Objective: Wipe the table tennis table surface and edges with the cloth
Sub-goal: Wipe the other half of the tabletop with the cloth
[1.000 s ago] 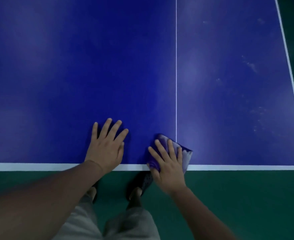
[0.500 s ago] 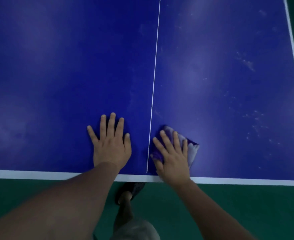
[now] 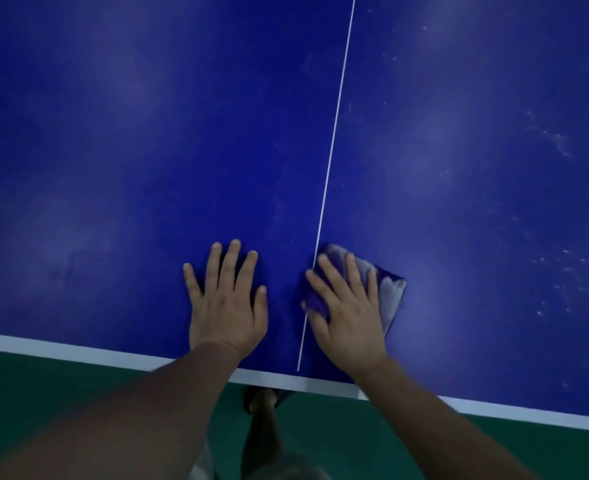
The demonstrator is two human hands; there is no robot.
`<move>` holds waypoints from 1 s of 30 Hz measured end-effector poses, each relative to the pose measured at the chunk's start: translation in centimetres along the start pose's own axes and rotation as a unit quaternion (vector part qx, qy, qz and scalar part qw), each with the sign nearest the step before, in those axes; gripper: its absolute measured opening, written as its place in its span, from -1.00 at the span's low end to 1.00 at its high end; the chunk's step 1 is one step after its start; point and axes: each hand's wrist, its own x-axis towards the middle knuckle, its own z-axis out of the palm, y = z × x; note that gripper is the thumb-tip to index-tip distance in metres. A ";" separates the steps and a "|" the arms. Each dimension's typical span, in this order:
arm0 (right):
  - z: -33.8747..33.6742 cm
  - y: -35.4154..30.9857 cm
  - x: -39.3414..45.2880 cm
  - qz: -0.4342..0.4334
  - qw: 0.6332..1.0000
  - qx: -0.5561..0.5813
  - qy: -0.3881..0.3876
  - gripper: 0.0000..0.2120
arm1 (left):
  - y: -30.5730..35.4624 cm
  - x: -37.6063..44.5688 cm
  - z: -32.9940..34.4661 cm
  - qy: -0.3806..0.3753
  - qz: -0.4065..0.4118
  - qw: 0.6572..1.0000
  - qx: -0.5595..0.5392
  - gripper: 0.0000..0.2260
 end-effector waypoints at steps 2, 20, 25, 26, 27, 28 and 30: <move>-0.7 -0.7 4.6 0.056 0.998 0.028 0.009 -0.48 | 0.0 0.0 0.0 0.001 0.000 1.000 0.000 -0.45; -1.7 -1.9 12.4 0.053 0.994 0.094 0.011 -0.48 | 0.1 -0.1 -0.2 -0.007 0.002 1.000 0.011 -0.47; -1.4 -4.7 12.8 0.017 0.993 0.116 0.006 -0.49 | 0.2 0.0 -0.1 -0.006 0.005 1.000 0.016 -0.47; -1.4 -4.4 10.2 -0.012 0.993 0.113 -0.004 -0.52 | 0.2 0.0 -0.1 -0.006 0.006 1.000 0.013 -0.47; -1.3 -3.9 7.7 -0.038 0.994 0.105 -0.015 -0.54 | 0.2 -0.1 -0.2 -0.005 0.005 1.000 0.009 -0.47; -1.3 -3.2 5.6 -0.057 0.994 0.092 -0.029 -0.55 | 0.2 0.0 -0.2 -0.003 0.005 1.000 0.005 -0.47; -1.4 -1.6 3.8 -0.075 0.993 0.071 -0.049 -0.54 | 0.2 0.0 -0.2 -0.003 0.006 1.000 0.006 -0.47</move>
